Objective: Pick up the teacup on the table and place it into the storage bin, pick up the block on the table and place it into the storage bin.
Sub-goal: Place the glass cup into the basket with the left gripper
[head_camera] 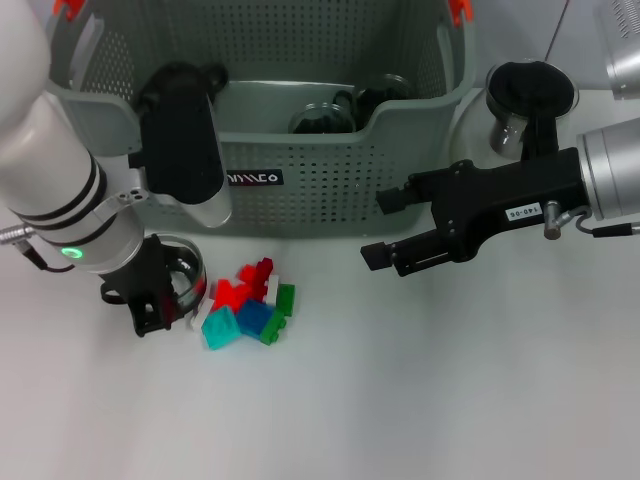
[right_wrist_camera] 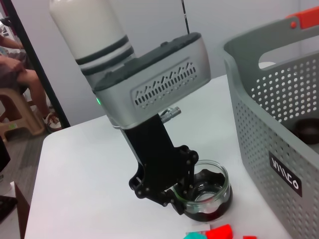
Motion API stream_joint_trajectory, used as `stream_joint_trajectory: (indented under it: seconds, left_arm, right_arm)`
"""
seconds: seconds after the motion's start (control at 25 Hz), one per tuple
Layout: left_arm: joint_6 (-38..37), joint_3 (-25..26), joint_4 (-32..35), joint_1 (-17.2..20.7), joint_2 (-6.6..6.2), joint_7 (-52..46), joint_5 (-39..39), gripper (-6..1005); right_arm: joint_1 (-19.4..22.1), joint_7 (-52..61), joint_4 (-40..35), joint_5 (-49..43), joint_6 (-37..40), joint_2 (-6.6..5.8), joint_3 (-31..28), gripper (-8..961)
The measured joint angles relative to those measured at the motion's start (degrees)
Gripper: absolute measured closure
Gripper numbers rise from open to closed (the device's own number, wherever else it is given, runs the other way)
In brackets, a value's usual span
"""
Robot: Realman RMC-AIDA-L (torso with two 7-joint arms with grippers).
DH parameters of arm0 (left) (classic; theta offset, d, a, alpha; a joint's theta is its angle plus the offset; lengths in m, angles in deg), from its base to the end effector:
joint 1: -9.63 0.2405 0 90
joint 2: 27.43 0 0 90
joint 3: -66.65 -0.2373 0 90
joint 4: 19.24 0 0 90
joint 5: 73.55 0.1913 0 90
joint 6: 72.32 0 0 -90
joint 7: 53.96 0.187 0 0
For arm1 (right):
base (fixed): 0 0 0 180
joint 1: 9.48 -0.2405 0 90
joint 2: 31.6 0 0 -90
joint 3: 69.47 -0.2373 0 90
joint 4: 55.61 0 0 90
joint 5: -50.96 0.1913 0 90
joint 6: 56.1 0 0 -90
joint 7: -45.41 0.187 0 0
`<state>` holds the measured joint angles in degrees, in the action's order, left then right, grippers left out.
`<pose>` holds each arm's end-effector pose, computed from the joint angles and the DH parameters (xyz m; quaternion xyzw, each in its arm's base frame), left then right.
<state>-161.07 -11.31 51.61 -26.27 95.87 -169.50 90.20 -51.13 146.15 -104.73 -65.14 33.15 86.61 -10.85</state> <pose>-0.2293 0.3312 -0.0389 -0.9392 -0.0936 0.3104 0.1130 0.1364 0.3442 -0.0448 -0.9779 0.1607 0.1316 0.0221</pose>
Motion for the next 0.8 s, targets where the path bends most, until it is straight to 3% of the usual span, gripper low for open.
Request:
stream_joint_trajectory:
  seconds: [0.24, 0.44, 0.8]
  left_arm:
    - [-4.7, 3.3, 6.6, 1.5, 0.15, -0.4, 0.0, 949]
    - [-10.1, 7.4, 15.7, 4.1, 1.07, -0.8, -2.2, 950]
    - [-22.9, 22.1, 25.0, 5.4, 0.62, -0.8, -23.7, 951]
  right_arm:
    - [-0.1, -0.1, 0.0, 0.0, 0.1, 0.00, -0.3, 72]
    - [0.1, -0.4, 0.0, 0.0, 0.4, -0.20, -0.3, 72]
    - [0.0, -0.9, 0.0, -0.3, 2.2, -0.45, 0.2, 71]
